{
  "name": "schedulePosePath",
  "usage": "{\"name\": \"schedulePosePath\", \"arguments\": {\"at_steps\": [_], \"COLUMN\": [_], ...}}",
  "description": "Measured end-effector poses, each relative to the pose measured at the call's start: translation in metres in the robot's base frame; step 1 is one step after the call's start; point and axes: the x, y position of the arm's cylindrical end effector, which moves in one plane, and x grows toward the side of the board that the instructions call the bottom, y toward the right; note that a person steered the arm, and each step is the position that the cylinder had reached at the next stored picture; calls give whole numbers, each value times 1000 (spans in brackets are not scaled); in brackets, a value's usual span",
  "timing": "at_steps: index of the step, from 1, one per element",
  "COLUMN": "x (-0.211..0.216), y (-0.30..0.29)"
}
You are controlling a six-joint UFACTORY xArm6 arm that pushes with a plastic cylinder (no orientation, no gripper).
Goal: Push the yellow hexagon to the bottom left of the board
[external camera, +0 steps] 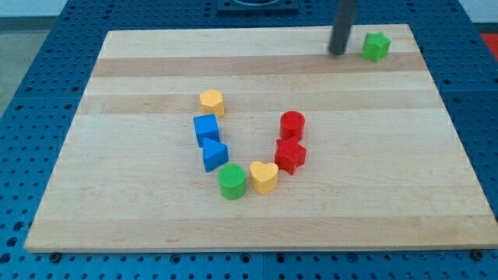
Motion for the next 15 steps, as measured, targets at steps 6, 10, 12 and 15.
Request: {"name": "schedulePosePath", "arguments": {"at_steps": [6,10,12,15], "x": [101,152,186,147], "y": [-180,-290,-315,-273]}}
